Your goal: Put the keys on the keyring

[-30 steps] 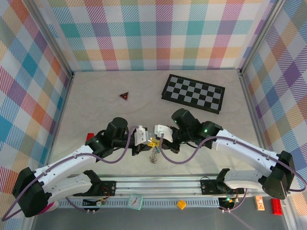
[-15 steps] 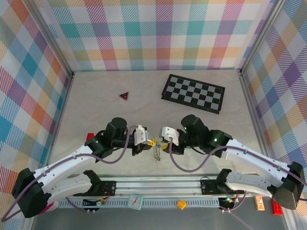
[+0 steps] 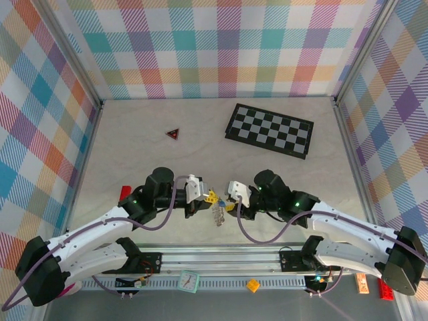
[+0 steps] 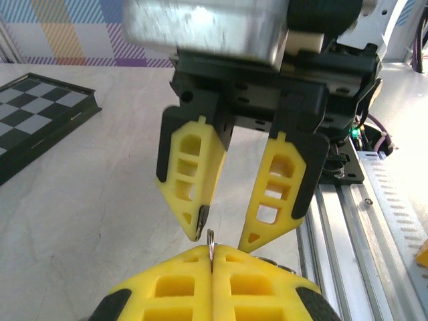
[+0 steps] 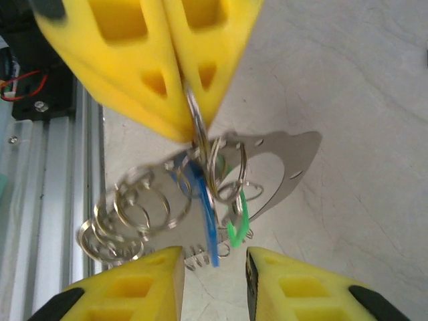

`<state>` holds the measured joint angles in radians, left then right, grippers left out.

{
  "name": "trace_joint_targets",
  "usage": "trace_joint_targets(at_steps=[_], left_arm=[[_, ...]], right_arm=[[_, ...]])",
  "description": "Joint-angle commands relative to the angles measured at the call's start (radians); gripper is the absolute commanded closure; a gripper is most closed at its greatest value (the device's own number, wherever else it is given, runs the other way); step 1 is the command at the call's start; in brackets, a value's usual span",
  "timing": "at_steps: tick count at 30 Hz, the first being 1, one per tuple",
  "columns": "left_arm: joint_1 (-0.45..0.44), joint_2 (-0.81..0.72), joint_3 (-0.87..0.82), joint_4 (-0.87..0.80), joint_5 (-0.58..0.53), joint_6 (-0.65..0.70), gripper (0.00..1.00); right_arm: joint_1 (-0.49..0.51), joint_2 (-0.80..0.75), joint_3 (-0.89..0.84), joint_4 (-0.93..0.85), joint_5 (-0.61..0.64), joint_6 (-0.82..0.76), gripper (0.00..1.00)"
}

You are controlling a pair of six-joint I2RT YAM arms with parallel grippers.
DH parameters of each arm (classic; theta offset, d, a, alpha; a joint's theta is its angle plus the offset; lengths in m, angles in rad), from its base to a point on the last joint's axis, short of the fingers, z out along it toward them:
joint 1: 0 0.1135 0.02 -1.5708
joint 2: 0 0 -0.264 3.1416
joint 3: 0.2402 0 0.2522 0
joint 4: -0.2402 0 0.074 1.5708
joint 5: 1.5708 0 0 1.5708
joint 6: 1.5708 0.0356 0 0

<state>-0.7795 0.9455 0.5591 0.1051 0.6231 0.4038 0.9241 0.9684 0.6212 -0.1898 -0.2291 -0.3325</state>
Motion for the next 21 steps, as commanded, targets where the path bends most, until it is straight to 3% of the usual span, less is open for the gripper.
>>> trace_joint_targets(at_steps=[1, 11, 21], left_arm=[[-0.013, -0.024, -0.011, 0.067, 0.047, -0.014, 1.0], [-0.013, -0.018, -0.013, 0.091, 0.049, -0.026, 1.0], [-0.013, -0.013, -0.016, 0.107, 0.05, -0.031, 1.0]], right_arm=[[0.005, -0.023, -0.032, 0.071, 0.005, -0.008, 0.69], [0.007, 0.041, -0.035, 0.163, -0.138, 0.039, 0.69], [0.007, 0.073, -0.053, 0.248, -0.095, 0.07, 0.7]])
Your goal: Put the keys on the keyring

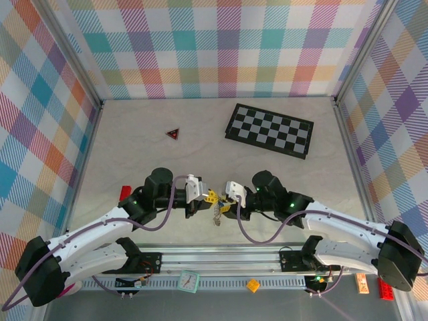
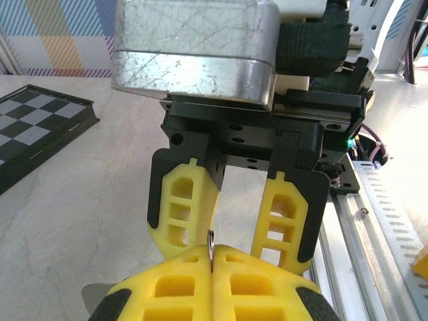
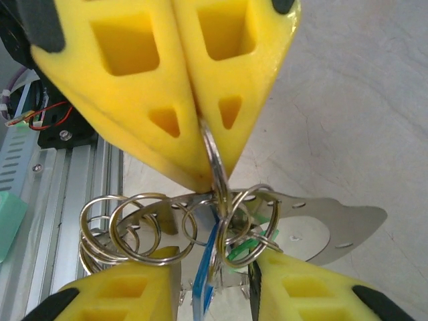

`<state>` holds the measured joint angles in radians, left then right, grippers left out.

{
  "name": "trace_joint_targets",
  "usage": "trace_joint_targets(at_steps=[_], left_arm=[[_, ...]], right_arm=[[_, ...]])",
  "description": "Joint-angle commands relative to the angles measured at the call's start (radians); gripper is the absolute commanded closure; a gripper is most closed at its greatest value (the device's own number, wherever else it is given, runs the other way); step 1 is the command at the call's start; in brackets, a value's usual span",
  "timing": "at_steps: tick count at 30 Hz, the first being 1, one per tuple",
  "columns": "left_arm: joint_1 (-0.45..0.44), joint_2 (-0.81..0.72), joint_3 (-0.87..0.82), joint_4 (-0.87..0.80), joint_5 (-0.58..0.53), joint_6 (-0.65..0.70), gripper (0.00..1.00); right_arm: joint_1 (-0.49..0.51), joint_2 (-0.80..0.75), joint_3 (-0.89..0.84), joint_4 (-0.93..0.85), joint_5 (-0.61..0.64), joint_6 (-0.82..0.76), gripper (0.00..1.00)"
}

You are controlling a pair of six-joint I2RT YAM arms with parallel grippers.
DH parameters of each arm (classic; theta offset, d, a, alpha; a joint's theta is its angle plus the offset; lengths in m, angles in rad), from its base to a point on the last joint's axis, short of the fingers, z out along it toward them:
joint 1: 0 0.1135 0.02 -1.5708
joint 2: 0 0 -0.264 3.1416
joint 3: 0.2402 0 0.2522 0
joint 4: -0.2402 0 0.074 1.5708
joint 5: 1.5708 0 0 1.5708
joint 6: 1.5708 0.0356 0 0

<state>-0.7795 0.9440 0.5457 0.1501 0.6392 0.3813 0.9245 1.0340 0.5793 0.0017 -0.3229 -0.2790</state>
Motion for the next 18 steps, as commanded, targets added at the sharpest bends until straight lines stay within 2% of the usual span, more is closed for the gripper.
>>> trace_joint_targets(at_steps=[1, 9, 15, 18], left_arm=[[-0.013, -0.01, -0.004, 0.062, 0.034, -0.009, 1.0], [-0.013, -0.021, -0.001, 0.057, 0.019, -0.008, 1.0], [-0.013, -0.027, 0.003, 0.02, -0.001, 0.012, 1.0], [-0.013, -0.027, 0.013, -0.006, -0.012, 0.028, 1.0]], right_arm=[[0.007, 0.011, -0.009, 0.054, 0.004, 0.015, 0.72], [0.006, 0.015, 0.018, -0.005, 0.058, -0.027, 0.92], [0.005, -0.042, 0.052, -0.115, 0.092, -0.07, 0.99], [0.005, -0.063, 0.073, -0.167, 0.098, -0.085, 1.0]])
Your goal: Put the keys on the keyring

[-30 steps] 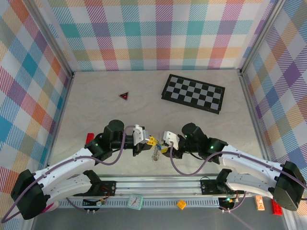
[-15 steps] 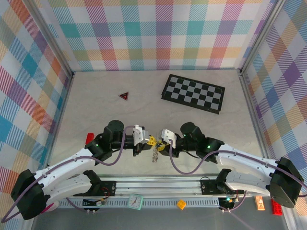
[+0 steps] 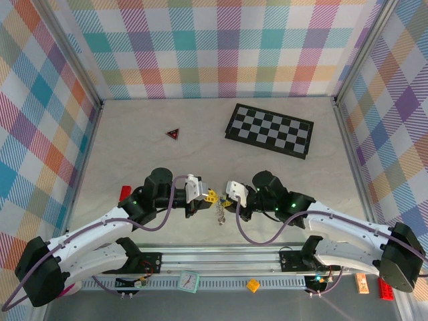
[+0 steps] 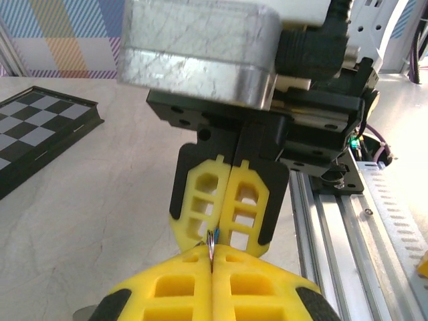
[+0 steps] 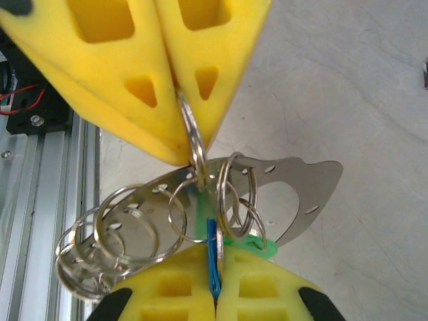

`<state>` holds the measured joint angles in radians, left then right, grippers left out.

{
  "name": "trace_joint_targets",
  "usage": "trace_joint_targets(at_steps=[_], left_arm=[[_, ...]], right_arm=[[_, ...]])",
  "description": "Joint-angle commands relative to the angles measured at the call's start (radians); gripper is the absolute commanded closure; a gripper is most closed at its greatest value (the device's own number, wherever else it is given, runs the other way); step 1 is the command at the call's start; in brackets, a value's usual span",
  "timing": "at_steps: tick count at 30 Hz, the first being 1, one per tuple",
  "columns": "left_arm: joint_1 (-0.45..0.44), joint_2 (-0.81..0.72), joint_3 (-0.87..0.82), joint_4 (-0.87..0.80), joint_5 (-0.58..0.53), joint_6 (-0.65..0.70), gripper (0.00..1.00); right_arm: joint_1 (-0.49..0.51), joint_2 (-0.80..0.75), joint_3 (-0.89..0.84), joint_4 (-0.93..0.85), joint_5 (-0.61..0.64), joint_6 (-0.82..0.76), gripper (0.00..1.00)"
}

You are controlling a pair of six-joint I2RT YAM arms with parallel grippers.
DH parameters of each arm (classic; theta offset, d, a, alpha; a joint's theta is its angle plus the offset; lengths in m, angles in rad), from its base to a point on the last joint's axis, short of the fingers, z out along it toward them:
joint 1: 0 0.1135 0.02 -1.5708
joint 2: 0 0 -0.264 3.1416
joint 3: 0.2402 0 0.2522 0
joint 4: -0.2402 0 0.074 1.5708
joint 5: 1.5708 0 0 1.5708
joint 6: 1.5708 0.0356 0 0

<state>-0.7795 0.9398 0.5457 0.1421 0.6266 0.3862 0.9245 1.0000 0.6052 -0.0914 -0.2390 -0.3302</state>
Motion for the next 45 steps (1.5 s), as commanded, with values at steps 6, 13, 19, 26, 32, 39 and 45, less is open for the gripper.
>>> trace_joint_targets(at_steps=[6, 13, 19, 26, 32, 39, 45], left_arm=[[-0.013, 0.001, 0.047, -0.081, -0.025, 0.067, 1.0], [-0.013, 0.027, 0.065, -0.102, -0.031, 0.069, 0.85], [-0.013, 0.004, 0.051, -0.076, -0.056, 0.053, 0.69], [-0.013, -0.114, -0.03, 0.032, -0.345, -0.032, 0.67], [-0.009, -0.234, -0.055, -0.01, -0.915, -0.069, 0.61], [0.026, -0.401, -0.069, -0.02, -1.379, -0.176, 0.47], [0.092, -0.485, -0.121, -0.063, -1.381, -0.26, 0.42]], right_arm=[[0.006, -0.046, 0.086, -0.125, 0.062, -0.048, 1.0], [0.007, -0.036, 0.135, -0.139, 0.052, -0.05, 1.0], [0.007, -0.044, 0.174, -0.191, 0.083, -0.069, 1.0], [0.007, -0.028, 0.209, -0.233, 0.11, -0.096, 1.0], [0.02, 0.128, 0.312, -0.108, -0.031, -0.055, 1.0], [0.059, 0.36, 0.432, 0.119, -0.113, 0.003, 1.0], [0.027, 0.457, 0.401, 0.099, -0.022, -0.037, 1.0]])
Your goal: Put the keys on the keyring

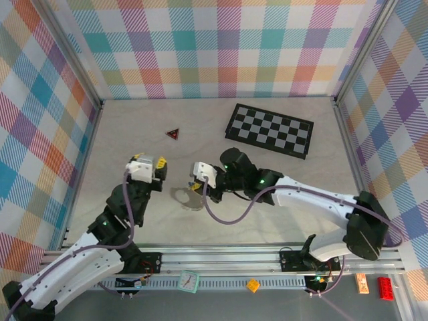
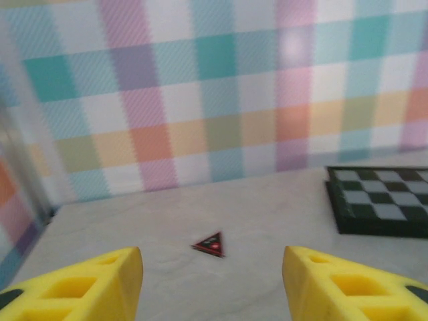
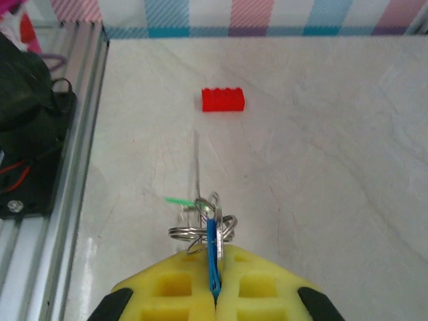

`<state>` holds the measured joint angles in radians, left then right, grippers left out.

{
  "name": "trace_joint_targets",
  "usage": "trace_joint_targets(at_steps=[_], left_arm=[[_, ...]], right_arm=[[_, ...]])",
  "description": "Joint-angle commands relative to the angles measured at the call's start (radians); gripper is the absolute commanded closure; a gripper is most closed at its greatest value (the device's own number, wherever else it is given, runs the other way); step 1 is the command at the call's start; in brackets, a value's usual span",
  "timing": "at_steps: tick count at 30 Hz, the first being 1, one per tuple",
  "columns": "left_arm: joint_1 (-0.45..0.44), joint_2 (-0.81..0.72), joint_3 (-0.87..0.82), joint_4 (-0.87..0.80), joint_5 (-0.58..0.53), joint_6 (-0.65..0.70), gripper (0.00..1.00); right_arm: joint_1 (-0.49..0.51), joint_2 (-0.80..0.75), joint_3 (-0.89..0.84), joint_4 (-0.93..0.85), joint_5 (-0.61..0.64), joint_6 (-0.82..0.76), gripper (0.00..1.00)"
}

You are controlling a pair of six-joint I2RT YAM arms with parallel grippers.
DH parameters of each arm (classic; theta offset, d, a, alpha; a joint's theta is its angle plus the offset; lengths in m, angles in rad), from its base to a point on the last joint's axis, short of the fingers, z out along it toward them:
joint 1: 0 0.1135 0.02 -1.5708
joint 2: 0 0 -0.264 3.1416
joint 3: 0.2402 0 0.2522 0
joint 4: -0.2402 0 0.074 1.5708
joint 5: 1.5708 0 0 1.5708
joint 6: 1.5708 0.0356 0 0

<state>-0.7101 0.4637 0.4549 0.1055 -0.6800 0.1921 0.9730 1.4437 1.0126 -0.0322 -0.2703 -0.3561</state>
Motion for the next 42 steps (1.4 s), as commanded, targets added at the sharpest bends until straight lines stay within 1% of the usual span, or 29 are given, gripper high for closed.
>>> trace_joint_targets(at_steps=[1, 3, 5, 14, 18, 21, 22, 23, 24, 25, 26, 28, 29, 31, 33, 35, 36, 37, 39, 42], left_arm=[[0.03, -0.007, -0.04, -0.031, -0.068, -0.078, 0.41], [0.041, 0.002, -0.057, -0.025, -0.06, -0.098, 0.4], [0.048, 0.014, -0.075, -0.007, -0.063, -0.11, 0.39], [0.073, 0.064, -0.128, 0.07, -0.131, -0.128, 0.39], [0.085, 0.095, -0.14, 0.095, -0.141, -0.137, 0.38], [0.096, 0.125, -0.147, 0.115, -0.145, -0.142, 0.38], [0.1, 0.136, -0.146, 0.12, -0.145, -0.144, 0.38], [0.104, 0.148, -0.147, 0.126, -0.144, -0.146, 0.38], [0.108, 0.159, -0.148, 0.132, -0.142, -0.145, 0.38], [0.113, 0.171, -0.148, 0.138, -0.142, -0.145, 0.38], [0.118, 0.183, -0.148, 0.145, -0.144, -0.144, 0.37], [0.133, 0.208, -0.148, 0.161, -0.137, -0.144, 0.36], [0.143, 0.22, -0.148, 0.169, -0.13, -0.144, 0.35], [0.164, 0.246, -0.149, 0.191, -0.119, -0.142, 0.34], [0.186, 0.272, -0.153, 0.22, -0.108, -0.139, 0.34], [0.217, 0.304, -0.152, 0.249, -0.076, -0.139, 0.35], [0.234, 0.319, -0.15, 0.26, -0.046, -0.133, 0.36], [0.255, 0.339, -0.148, 0.271, -0.015, -0.129, 0.36], [0.294, 0.386, -0.144, 0.292, 0.028, -0.128, 0.36], [0.352, 0.468, -0.142, 0.335, 0.06, -0.129, 0.37]], right_arm=[[-0.03, 0.019, -0.018, 0.014, 0.009, -0.022, 1.0], [-0.049, 0.027, -0.038, -0.045, 0.021, -0.053, 1.0], [-0.058, 0.032, -0.052, -0.115, 0.063, -0.093, 1.0], [-0.088, 0.028, -0.147, -0.352, 0.305, -0.209, 1.0], [-0.088, 0.071, -0.169, -0.43, 0.405, -0.224, 1.0], [-0.088, 0.119, -0.176, -0.454, 0.455, -0.226, 1.0], [-0.088, 0.138, -0.173, -0.464, 0.468, -0.223, 0.99], [-0.088, 0.153, -0.166, -0.47, 0.478, -0.217, 0.95], [-0.088, 0.159, -0.163, -0.471, 0.48, -0.211, 0.9], [-0.088, 0.158, -0.163, -0.468, 0.48, -0.206, 0.83], [-0.088, 0.148, -0.167, -0.458, 0.475, -0.204, 0.75], [-0.091, 0.112, -0.186, -0.436, 0.464, -0.197, 0.63], [-0.097, 0.085, -0.194, -0.425, 0.449, -0.188, 0.6], [-0.124, 0.013, -0.209, -0.4, 0.401, -0.158, 0.54], [-0.173, -0.076, -0.231, -0.352, 0.334, -0.111, 0.51], [-0.253, -0.184, -0.276, -0.244, 0.26, -0.032, 0.46], [-0.293, -0.228, -0.304, -0.18, 0.242, 0.006, 0.42], [-0.338, -0.273, -0.338, -0.103, 0.248, 0.048, 0.38], [-0.41, -0.334, -0.396, 0.022, 0.306, 0.092, 0.36], [-0.526, -0.368, -0.485, 0.204, 0.45, 0.123, 0.33]])
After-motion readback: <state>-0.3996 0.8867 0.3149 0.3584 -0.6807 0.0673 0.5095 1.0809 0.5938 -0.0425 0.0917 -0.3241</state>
